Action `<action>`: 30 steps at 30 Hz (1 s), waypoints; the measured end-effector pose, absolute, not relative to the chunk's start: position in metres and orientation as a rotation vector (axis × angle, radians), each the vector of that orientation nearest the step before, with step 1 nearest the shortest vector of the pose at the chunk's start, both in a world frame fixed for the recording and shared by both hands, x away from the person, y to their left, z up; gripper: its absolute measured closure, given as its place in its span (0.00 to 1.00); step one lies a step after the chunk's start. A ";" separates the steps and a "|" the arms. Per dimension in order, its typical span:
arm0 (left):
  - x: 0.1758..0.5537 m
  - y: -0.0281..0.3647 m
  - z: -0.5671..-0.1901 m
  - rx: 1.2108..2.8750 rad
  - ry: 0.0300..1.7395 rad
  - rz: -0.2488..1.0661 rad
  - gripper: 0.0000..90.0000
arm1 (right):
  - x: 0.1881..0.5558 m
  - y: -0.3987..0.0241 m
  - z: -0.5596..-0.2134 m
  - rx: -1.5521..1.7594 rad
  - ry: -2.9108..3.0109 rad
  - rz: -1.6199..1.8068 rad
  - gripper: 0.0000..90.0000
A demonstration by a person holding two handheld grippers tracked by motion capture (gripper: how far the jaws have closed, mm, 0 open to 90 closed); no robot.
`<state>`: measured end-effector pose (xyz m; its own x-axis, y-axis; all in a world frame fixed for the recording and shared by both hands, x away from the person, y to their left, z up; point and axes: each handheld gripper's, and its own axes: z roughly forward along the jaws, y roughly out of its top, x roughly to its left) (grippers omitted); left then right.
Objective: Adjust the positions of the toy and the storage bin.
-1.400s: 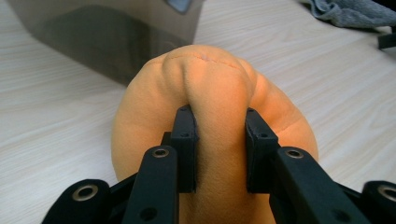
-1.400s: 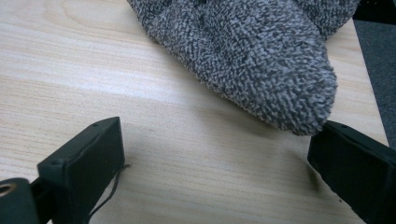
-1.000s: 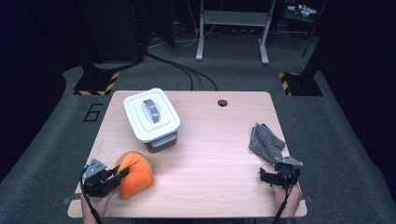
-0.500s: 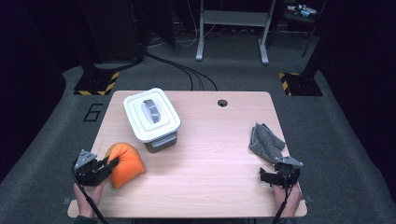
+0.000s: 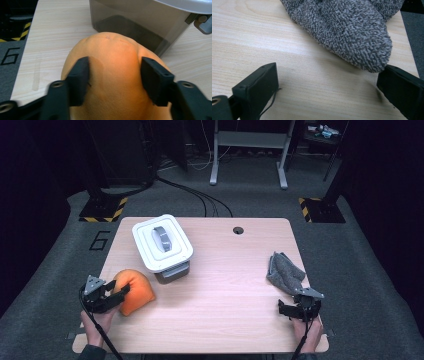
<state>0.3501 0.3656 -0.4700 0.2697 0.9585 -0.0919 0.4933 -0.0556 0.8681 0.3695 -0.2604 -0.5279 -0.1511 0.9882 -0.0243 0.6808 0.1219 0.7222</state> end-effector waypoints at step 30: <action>0.360 0.331 -0.419 1.733 1.259 0.665 0.13 | 0.370 -0.260 -0.528 1.609 1.894 0.786 0.03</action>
